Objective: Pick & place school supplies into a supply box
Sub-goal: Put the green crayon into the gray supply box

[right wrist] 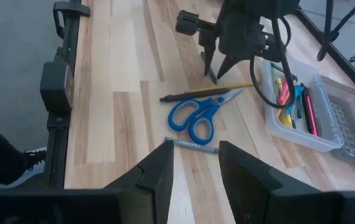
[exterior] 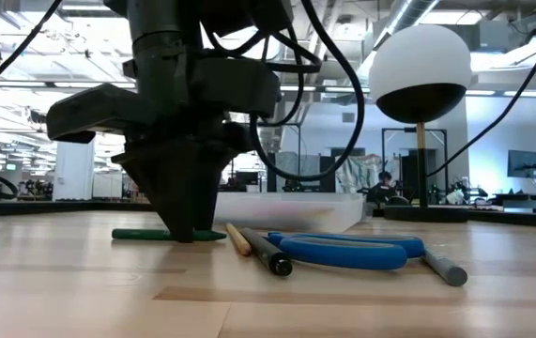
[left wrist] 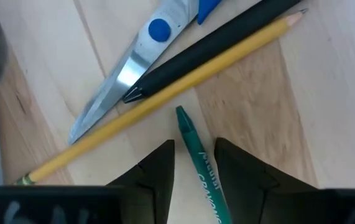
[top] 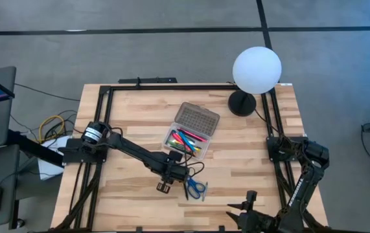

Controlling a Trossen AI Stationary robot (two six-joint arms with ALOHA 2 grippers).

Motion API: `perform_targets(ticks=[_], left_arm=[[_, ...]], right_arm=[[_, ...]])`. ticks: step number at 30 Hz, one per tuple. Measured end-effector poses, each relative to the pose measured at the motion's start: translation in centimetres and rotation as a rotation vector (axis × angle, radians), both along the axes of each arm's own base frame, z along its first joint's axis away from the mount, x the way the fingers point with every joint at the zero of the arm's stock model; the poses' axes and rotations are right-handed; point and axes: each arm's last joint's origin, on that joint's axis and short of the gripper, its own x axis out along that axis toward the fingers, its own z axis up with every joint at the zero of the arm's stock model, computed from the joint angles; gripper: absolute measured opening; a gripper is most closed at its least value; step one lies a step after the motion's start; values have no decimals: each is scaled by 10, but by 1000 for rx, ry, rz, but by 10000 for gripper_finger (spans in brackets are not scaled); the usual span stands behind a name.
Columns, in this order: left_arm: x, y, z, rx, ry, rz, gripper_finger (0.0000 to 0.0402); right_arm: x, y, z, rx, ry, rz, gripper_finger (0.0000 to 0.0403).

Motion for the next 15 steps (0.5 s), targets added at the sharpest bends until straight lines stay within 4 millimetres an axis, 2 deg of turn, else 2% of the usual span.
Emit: perform_targets(ticks=[3, 10, 12, 15], left_arm=[[-1, 0, -1, -8, 6, 37, 97], [-1, -1, -1, -21, 10, 35, 12], [0, -1, -1, -23, 4, 33, 15], [1, -1, -1, -25, -6, 35, 38]], right_arm=[[0, 0, 0, 0, 0, 0, 121], [0, 0, 0, 0, 0, 0, 121], [0, 0, 0, 0, 0, 0, 121], [0, 0, 0, 0, 0, 0, 121]])
